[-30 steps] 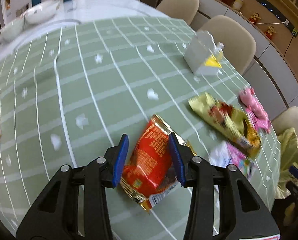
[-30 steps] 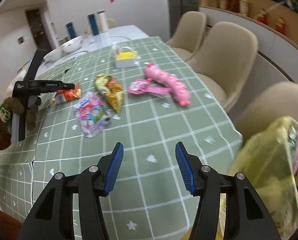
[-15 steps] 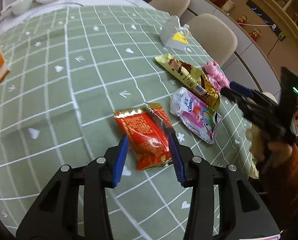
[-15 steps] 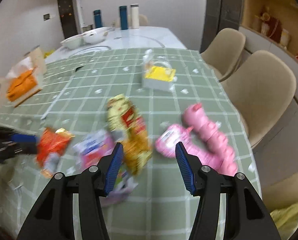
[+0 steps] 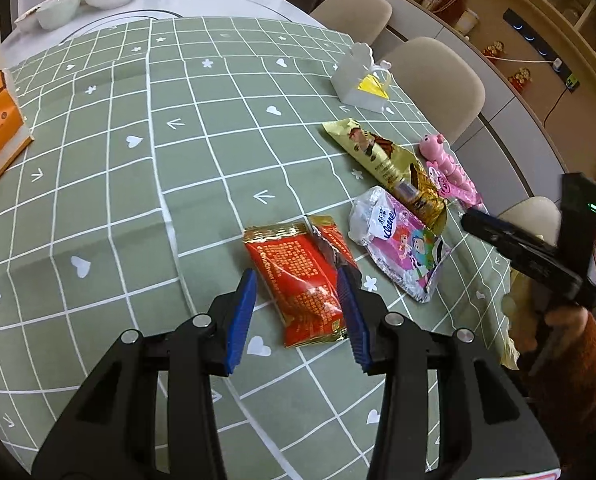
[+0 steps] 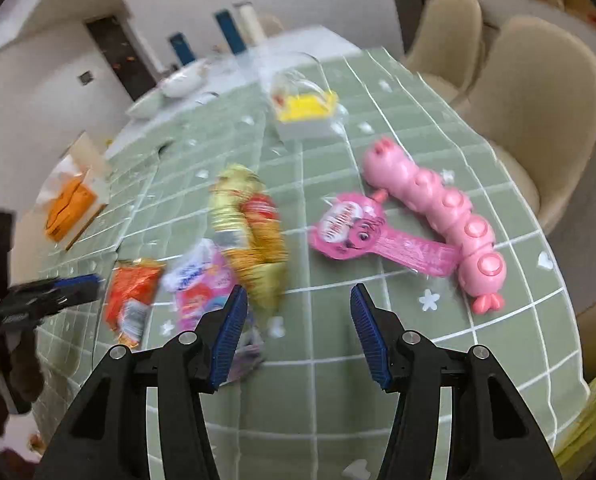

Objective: Collect trash
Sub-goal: 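Grasp the clear plastic cup with the right tool while the left tool holds the red bag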

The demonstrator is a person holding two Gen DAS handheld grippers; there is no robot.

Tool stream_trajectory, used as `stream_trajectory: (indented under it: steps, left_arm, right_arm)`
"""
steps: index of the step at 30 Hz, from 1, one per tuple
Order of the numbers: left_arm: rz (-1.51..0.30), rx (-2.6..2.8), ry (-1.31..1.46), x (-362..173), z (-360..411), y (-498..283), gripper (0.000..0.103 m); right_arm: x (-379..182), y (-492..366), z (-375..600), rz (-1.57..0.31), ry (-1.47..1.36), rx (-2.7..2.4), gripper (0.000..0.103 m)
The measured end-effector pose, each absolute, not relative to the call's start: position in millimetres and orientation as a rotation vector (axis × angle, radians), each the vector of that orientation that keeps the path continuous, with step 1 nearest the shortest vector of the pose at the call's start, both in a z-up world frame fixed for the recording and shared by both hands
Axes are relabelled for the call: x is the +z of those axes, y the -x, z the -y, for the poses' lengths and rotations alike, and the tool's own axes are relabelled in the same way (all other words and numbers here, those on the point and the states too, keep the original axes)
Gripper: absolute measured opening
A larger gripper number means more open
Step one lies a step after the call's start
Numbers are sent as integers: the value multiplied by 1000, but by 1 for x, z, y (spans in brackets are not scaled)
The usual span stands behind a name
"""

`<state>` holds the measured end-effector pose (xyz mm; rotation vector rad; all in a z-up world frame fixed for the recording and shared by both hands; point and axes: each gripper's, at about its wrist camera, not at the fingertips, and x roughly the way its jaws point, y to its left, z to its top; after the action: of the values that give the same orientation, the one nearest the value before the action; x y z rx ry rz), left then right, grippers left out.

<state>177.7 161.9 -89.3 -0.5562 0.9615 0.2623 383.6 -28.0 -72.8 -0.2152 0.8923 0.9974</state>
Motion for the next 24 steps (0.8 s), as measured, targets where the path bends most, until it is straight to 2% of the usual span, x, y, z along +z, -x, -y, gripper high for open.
stream_trajectory:
  steps: [5,10,13,19,24]
  left_arm:
    - [-959,255,558,-89,-162,-180,40]
    - [-957,297,510,-86,-159,-178,40]
    - [-964,301,470,-84,-154,-180,40]
    - [-964,289,438,-80,-148,-186,40]
    - [-973,279,442,-82,-145,-190,40]
  right_arm:
    - [-74,-404,8,-823,373,996,51]
    - [-98,-440,-4,-915,382,987,51]
    - [-105,-452,10,-977,260,972,51]
    - [-106,-416,32,-1060,148,1042,51]
    - [-101,-397,32,-979,231,957,51]
